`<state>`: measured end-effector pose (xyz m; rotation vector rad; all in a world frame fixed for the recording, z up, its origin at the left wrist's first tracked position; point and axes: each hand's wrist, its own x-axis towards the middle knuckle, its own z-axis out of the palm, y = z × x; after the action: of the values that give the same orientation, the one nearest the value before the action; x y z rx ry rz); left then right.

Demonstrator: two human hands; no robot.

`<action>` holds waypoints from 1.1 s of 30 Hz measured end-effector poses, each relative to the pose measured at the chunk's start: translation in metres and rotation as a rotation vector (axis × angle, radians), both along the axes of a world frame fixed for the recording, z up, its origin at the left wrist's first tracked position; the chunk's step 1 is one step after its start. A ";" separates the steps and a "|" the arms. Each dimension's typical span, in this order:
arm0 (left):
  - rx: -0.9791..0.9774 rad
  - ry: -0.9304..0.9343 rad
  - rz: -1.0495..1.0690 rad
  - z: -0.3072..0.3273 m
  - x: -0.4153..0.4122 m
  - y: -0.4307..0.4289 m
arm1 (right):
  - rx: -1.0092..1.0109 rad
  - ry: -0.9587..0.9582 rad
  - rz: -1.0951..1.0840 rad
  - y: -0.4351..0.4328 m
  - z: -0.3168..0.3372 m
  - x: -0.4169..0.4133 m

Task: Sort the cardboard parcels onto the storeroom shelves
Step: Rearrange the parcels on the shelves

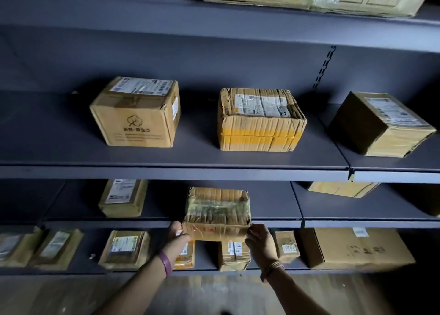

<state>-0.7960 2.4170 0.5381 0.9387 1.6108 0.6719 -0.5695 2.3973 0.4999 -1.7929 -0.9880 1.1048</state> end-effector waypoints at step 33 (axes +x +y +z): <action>0.136 -0.347 -0.031 0.040 -0.032 -0.053 | 0.136 0.197 -0.228 -0.014 0.029 -0.026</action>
<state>-0.8283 2.3640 0.5781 0.8868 1.2540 0.8799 -0.5953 2.3832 0.5290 -1.6081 -0.7048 1.0231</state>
